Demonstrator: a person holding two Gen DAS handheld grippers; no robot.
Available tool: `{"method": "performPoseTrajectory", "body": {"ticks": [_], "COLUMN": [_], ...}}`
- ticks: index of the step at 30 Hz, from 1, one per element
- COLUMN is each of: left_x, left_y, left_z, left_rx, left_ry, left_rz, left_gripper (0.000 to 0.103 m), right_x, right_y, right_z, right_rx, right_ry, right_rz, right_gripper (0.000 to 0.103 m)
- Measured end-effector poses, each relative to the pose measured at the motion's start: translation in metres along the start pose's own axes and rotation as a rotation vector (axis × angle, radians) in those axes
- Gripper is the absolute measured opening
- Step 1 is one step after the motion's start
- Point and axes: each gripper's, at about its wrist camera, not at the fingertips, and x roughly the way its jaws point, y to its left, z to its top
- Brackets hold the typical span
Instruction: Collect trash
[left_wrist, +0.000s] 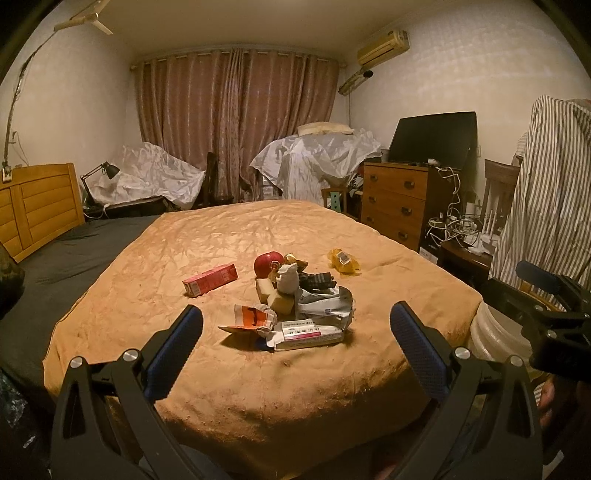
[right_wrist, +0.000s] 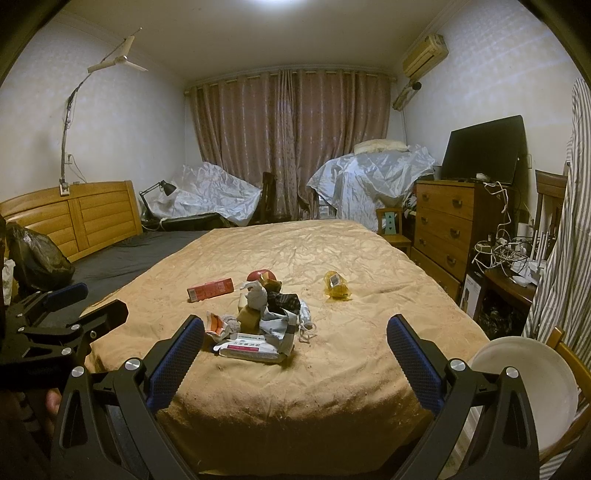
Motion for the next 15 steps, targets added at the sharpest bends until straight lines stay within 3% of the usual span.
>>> {"method": "performPoseTrajectory", "body": {"ticks": [15], "left_x": [0.0021], "left_y": [-0.0012], "left_z": [-0.0025], "left_rx": [-0.004], "left_ry": [0.003], "left_rz": [0.005], "left_gripper": [0.098], "right_x": [0.0010], "right_y": [0.0006], "right_z": [-0.0015], "right_rx": [0.008], "right_ry": [0.003], "right_rz": [0.006], "right_gripper": [0.099]}}
